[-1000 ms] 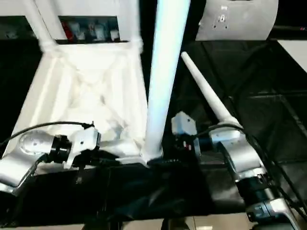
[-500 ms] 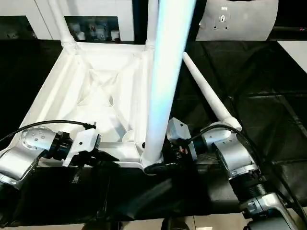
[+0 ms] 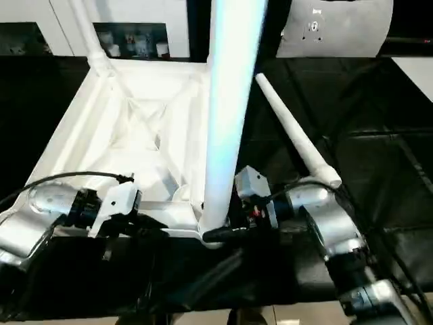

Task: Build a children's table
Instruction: Rotate leg to tighten

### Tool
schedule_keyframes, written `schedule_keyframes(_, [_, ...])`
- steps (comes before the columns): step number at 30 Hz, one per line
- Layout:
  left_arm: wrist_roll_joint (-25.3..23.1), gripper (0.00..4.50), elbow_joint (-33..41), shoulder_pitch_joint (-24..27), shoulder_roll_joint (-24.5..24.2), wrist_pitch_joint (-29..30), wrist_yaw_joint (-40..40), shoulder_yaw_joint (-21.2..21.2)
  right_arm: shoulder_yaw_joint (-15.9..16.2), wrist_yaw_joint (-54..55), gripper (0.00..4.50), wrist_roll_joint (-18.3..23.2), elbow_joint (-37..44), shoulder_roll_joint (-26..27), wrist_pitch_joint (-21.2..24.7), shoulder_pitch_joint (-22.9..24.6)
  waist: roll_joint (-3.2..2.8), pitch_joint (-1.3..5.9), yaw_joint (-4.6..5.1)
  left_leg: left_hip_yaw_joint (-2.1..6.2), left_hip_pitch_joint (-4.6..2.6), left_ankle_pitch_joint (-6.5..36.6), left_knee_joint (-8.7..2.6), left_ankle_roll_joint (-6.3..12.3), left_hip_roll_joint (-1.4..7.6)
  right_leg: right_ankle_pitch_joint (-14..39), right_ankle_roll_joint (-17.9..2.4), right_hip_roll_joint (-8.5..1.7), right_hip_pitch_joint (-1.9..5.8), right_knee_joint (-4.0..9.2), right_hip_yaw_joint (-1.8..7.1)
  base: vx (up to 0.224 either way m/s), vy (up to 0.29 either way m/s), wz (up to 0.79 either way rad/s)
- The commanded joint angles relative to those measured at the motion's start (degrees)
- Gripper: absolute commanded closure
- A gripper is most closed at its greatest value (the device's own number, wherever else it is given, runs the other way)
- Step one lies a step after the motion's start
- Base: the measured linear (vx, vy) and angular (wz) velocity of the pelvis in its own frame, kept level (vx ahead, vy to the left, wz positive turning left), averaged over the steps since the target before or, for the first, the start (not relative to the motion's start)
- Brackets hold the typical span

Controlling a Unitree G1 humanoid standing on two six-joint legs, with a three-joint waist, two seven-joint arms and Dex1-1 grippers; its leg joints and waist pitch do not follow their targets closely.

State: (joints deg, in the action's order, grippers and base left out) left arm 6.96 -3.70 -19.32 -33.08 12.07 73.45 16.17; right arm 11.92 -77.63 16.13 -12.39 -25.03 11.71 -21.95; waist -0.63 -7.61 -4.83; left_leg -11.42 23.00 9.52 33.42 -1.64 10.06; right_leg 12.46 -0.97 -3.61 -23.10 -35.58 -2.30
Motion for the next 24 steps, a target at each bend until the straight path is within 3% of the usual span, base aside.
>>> schedule_keyframes(1, [2.9,4.5,3.79,0.92,4.4,3.99,-8.03,-1.98,0.46,7.21,1.9,0.74,1.72,3.76,3.46,1.65,0.28,3.06,0.36,1.77,-1.8,10.62,-4.37,4.32,3.83,8.97,-15.42,-5.08,1.96,4.32,2.87,0.0,0.0,0.0])
schedule_keyframes(2, [2.71,4.5,4.69,1.28,5.03,5.06,-9.56,-2.27,-0.05,9.41,1.91,0.72,1.9,4.94,3.95,2.03,0.56,2.79,0.95,1.94,-1.24,10.92,-4.73,3.37,3.78,11.02,-14.59,-5.14,2.26,4.39,2.92,0.0,0.0,0.0])
schedule_keyframes(3, [2.37,4.5,6.53,2.0,6.34,7.33,-12.53,-2.81,-0.9,13.64,1.91,0.56,2.34,7.23,4.88,2.71,0.54,2.62,1.45,1.94,-1.62,12.98,-4.81,2.58,3.68,14.57,-13.84,-5.21,1.8,4.97,3.05,0.0,0.0,0.0])
schedule_keyframes(6, [1.49,4.5,8.78,2.72,8.65,10.14,-16.57,-3.75,-1.56,19.06,1.92,-0.47,2.71,9.99,6.16,3.11,0.6,2.39,2.71,2.19,-1.49,13.95,-5.01,1.48,3.4,19.25,-11.78,-5.19,1.85,5.5,3.08,0.0,0.0,0.0])
schedule_keyframes(7, [0.88,4.5,11.43,3.38,11.77,13.43,-21.18,-4.69,-2.23,24.75,1.93,-1.36,2.86,13.23,7.41,3.25,0.54,2.46,2.68,2.15,-1.59,13.95,-4.96,1.54,3.32,19.76,-11.3,-5.16,1.84,5.6,3.1,0.0,0.0,0.0])
schedule_keyframes(10, [-0.29,4.5,13.88,3.79,14.97,16.54,-26.16,-5.27,-3.1,30.68,1.93,-2.02,3.21,16.89,9.37,3.36,0.57,2.67,2.94,1.97,-1.6,11.36,-5.04,1.89,3.26,16.48,-11.04,-4.85,1.92,5.48,3.14,0.0,0.0,0.0])
schedule_keyframes(12, [-3.34,4.5,16.51,3.88,20.2,20.96,-34.4,-5.5,-4.31,40.59,1.93,-3.66,3.3,23.03,11.52,3.44,0.55,3.04,3.08,1.7,-1.55,6.1,-4.69,3.7,3.17,7.38,-12.31,-4.58,2.15,4.84,3.11,0.0,0.0,0.0])
schedule_keyframes(16, [-6.81,4.5,19.04,3.76,25.19,24.78,-41.47,-4.13,-5.43,51.75,1.94,-5.91,3.33,28.81,12.43,3.36,0.49,3.37,2.95,1.5,-1.48,0.17,-4.23,6.55,2.97,-4.4,-13.92,-4.27,2.39,3.9,3.02,0.028,-0.006,0.0])
schedule_keyframes(19, [-8.71,4.5,19.69,3.55,27.27,25.23,-44.11,-2.87,-6.43,57.17,1.94,-7.41,3.18,31.42,11.81,3.3,0.4,3.28,2.85,1.52,-1.41,-0.22,-4.13,7.6,2.91,-6.73,-13.83,-4.19,2.57,3.75,2.86,0.022,-0.005,0.0])
schedule_keyframes(22, [-10.21,4.5,19.24,2.92,28.68,24.66,-45.64,-1.65,-7.48,61.74,1.94,-9.41,2.99,33.0,9.56,3.38,0.36,3.09,2.84,1.59,-1.62,2.17,-4.38,6.66,3.05,-3.27,-12.87,-4.23,2.52,4.15,2.76,0.0,0.0,0.0])
schedule_keyframes(23, [-10.24,4.5,19.23,2.72,28.54,24.97,-45.34,-1.5,-7.79,61.52,1.38,-9.43,3.4,32.83,8.75,3.7,0.18,3.12,2.8,1.58,-1.67,2.79,-4.38,6.36,3.05,-2.44,-12.64,-4.24,2.51,4.22,2.81,0.0,0.0,0.0])
schedule_keyframes(24, [-10.23,4.5,19.21,2.53,28.28,25.38,-44.97,-1.36,-8.04,61.35,1.24,-9.55,3.89,32.53,7.86,4.04,0.13,3.07,2.81,1.64,-1.69,3.68,-4.49,5.6,3.14,-1.48,-11.92,-4.23,2.48,4.28,2.83,0.0,0.0,0.0])
